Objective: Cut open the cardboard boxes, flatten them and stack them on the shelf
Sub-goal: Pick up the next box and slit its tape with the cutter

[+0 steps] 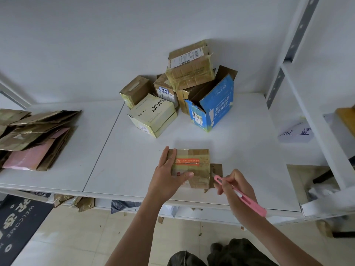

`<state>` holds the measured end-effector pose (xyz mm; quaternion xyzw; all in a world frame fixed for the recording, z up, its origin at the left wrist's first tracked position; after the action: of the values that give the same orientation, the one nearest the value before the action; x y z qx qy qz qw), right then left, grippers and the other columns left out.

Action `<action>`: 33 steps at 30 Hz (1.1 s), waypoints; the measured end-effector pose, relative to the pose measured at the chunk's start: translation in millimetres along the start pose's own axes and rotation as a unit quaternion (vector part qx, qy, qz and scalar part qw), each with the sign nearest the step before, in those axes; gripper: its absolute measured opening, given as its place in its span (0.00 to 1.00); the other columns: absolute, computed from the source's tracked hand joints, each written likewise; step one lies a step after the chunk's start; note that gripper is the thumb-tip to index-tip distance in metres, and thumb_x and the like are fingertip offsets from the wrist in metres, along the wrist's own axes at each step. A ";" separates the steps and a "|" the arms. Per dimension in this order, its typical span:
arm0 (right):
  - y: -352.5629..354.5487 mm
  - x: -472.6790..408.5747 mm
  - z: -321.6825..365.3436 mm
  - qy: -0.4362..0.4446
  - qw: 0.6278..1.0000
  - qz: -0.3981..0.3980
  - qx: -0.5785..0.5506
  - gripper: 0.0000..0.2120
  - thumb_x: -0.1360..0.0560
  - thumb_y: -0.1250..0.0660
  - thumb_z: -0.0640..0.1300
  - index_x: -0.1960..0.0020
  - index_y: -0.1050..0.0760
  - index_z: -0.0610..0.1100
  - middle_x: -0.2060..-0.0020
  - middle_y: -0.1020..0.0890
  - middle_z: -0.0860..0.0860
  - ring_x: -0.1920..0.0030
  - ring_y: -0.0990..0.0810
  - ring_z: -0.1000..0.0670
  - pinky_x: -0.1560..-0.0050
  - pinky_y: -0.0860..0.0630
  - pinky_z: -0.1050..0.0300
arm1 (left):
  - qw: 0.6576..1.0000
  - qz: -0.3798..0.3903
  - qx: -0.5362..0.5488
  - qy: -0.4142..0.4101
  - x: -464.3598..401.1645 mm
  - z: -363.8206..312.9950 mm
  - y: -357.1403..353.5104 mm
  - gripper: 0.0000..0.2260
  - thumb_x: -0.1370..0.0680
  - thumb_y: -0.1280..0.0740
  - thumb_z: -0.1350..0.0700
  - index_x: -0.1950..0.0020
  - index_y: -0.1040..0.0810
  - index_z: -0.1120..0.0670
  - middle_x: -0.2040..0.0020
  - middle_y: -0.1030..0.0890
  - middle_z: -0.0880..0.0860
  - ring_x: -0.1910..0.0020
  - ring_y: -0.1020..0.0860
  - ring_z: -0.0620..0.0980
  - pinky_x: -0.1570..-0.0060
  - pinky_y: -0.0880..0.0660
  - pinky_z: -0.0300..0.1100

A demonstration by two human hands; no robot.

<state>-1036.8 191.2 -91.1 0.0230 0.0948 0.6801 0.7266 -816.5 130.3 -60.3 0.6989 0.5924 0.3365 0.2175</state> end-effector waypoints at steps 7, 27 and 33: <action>7.1 -6.8 -1.3 -0.017 0.994 -0.081 -0.069 0.08 0.24 0.36 0.54 0.59 0.32 0.54 0.67 0.18 0.44 0.60 0.15 0.45 0.52 0.18 0.37 | 0.979 -0.102 -0.156 0.086 -2.0 -19.1 19.6 0.34 0.30 0.31 0.32 0.34 0.33 0.51 0.38 0.33 0.51 0.35 0.34 0.54 0.38 0.29 0.51; -60.6 -44.7 24.7 -0.051 0.986 -0.099 -0.126 0.07 0.19 0.38 0.46 0.55 0.32 0.47 0.61 0.17 0.44 0.57 0.16 0.40 0.55 0.21 0.31 | 0.944 -0.139 -0.231 0.189 7.5 -28.4 19.0 0.21 0.24 0.35 0.38 0.46 0.21 0.54 0.52 0.21 0.50 0.51 0.24 0.53 0.54 0.24 0.46; -58.3 -60.0 22.1 0.013 0.993 -0.086 -0.079 0.08 0.19 0.38 0.43 0.55 0.33 0.44 0.64 0.16 0.48 0.56 0.15 0.48 0.52 0.19 0.48 | 0.959 -0.031 -0.282 -0.023 -0.8 5.2 20.1 0.27 0.17 0.53 0.40 0.19 0.57 0.42 0.19 0.59 0.49 0.21 0.62 0.54 0.23 0.61 0.50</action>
<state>-979.2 129.5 -72.5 -0.0512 0.0518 0.6207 0.7807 -799.0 126.0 -49.9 0.5979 0.4903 0.4669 0.4292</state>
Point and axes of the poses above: each hand's wrist, its own x-axis away from the middle knuckle, its own y-axis out of the back of the hand, z = x × y, the point moved 1 cm from there along -x, towards the middle knuckle
